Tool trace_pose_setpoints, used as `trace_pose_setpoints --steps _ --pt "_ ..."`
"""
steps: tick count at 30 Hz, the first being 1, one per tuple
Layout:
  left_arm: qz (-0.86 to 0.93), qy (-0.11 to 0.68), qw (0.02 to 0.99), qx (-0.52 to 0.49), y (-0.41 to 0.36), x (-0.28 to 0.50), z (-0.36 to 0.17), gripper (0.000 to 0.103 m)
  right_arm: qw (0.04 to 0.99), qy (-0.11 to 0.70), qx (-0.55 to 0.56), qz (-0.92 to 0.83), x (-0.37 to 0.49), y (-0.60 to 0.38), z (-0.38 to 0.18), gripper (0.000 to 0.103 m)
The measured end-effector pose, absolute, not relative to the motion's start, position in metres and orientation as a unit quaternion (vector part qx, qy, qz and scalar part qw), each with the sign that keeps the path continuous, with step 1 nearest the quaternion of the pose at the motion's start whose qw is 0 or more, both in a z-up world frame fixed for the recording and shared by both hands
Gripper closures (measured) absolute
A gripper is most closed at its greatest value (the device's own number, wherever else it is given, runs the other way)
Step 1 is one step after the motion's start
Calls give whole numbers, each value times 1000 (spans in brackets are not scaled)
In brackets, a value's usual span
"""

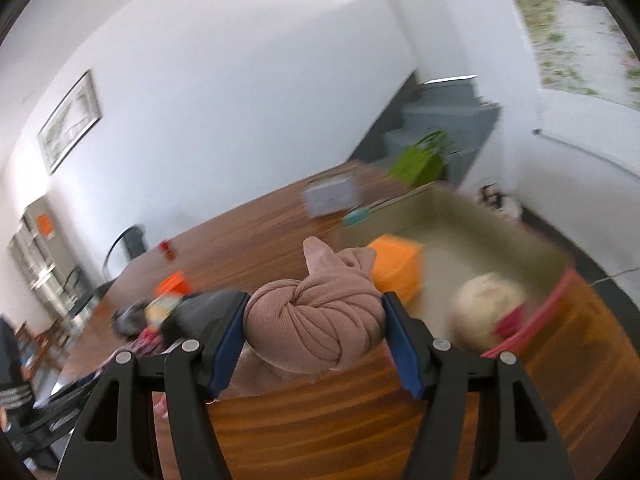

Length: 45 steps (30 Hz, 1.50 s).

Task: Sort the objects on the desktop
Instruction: 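Carry the beige cloth and leopard plush over the tin box, then open both grippers to drop the cloth and plush into the tin box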

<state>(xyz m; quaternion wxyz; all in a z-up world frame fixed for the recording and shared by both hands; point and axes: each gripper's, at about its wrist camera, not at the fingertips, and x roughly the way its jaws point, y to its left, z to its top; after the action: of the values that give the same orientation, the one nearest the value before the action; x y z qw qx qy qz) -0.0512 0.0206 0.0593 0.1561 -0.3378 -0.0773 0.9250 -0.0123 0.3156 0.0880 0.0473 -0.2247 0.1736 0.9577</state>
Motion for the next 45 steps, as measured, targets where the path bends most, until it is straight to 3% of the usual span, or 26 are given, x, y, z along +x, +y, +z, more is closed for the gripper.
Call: trace_pose_setpoints --steps 10,22,36,45 --pt "920 -52 197 -334 67 -49 72 50 136 167 -220 951 -35 391 93 34" --pt "912 -23 235 -334 120 -51 83 50 137 115 -256 950 -64 403 79 30" --pt "897 9 295 -328 195 -51 94 50 168 203 -206 942 -37 439 85 25" --pt "885 17 326 -331 247 -64 93 50 197 213 -178 940 -23 444 91 24"
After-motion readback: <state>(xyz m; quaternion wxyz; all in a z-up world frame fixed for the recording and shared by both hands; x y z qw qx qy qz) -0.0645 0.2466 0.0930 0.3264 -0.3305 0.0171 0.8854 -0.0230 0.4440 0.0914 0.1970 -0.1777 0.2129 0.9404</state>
